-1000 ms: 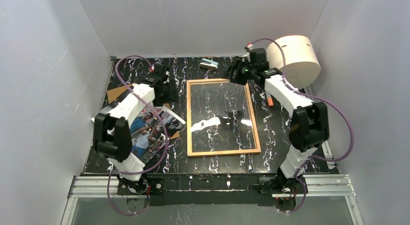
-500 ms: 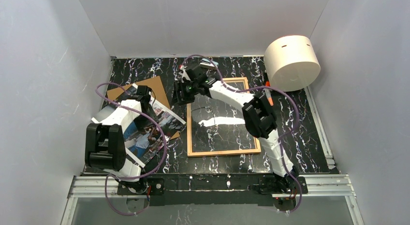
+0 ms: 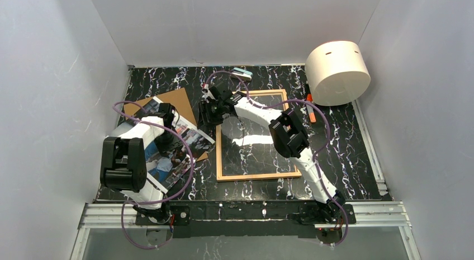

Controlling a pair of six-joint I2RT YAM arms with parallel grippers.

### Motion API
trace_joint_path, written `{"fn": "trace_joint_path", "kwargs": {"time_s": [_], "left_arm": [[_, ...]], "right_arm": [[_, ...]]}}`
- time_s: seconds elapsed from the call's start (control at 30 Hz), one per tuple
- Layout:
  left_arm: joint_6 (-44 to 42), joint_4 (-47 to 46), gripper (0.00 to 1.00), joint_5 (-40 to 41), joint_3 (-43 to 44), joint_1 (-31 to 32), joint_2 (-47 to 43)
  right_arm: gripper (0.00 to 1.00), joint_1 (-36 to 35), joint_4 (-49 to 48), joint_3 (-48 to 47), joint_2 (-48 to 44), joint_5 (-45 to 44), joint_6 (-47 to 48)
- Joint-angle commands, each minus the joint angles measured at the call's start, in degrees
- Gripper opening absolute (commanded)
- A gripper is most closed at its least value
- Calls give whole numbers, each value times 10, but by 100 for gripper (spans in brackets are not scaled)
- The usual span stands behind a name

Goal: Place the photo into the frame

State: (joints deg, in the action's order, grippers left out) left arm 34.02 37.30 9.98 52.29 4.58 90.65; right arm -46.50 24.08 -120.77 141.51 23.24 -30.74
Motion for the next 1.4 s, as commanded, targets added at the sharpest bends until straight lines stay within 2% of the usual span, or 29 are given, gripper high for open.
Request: {"fn": "trace_joint_path", "kwargs": {"time_s": [0.0,0.37,0.63,0.9,1.0,1.1,1.37], "left_arm": [[-4,5,47,-5,-35,0,17],[-1,-4,45,-26,-40,0,27],[-4,-7,44,-30,-40,0,35],[-4,-9,44,-31,-36,0,41],[-5,-10,43,-33,-35,0,43],[-4,-10,43,-33,-34,0,44],[-3,-10,43,-35,-29,0,46]], "right_arm": [[60,-12,2,-36,19,-23,21],[60,-32,21,-52,48,-15,40],[60,-27,1,-21,24,117,23],[60,-7,-73,39,-21,201,-42],[65,-2,-131,71,-39,250,-71],[66,-1,-176,99,-58,259,-92],[55,3,-189,111,-64,254,-109]]}}
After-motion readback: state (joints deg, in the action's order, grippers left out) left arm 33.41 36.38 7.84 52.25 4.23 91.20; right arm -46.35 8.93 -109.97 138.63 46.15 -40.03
